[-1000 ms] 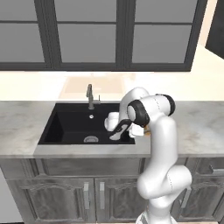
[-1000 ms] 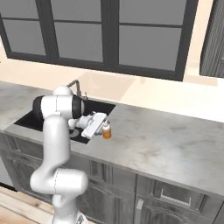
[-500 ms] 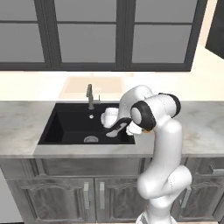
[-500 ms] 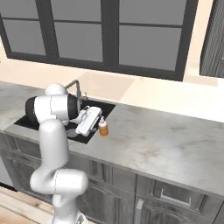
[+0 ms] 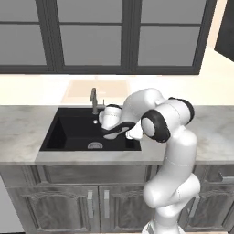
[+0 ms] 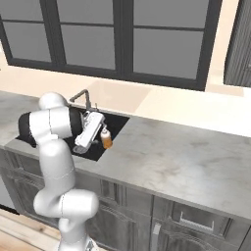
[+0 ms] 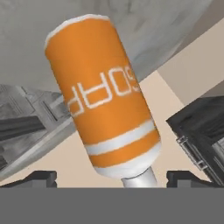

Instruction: Restock the sink supplies by placing the sponge and soap dispenser on the counter and next to the sink. Make sure the soap dispenser is upright.

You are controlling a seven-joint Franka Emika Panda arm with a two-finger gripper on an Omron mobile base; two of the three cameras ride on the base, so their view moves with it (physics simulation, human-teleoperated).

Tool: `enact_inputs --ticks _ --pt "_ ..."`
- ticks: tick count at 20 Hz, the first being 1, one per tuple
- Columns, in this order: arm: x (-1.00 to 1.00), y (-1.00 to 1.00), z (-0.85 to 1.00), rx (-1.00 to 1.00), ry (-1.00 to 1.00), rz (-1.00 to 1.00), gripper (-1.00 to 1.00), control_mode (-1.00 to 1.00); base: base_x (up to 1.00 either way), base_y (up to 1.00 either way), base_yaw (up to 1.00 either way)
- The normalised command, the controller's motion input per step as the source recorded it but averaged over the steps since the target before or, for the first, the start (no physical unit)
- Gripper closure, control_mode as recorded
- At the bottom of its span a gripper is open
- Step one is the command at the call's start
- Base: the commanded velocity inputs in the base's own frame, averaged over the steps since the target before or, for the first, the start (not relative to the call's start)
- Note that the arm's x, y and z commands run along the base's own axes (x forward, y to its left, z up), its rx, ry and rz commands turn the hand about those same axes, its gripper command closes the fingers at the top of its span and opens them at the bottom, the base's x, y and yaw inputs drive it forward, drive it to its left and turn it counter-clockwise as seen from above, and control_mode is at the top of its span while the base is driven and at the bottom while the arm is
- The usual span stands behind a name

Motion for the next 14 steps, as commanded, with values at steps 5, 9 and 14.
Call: enact_inputs --ticks 5,9,14 --pt "0.00 0.00 0.00 0.00 -0.01 0.04 -1.00 -1.00 0.00 0.00 0.00" --pt "0.00 0.00 0.00 0.00 0.00 0.06 -1.00 -1.00 0.00 0.00 0.00" --pt "0.00 0.00 0.00 0.00 -0.01 0.04 -1.00 -1.00 0.00 0.00 0.00"
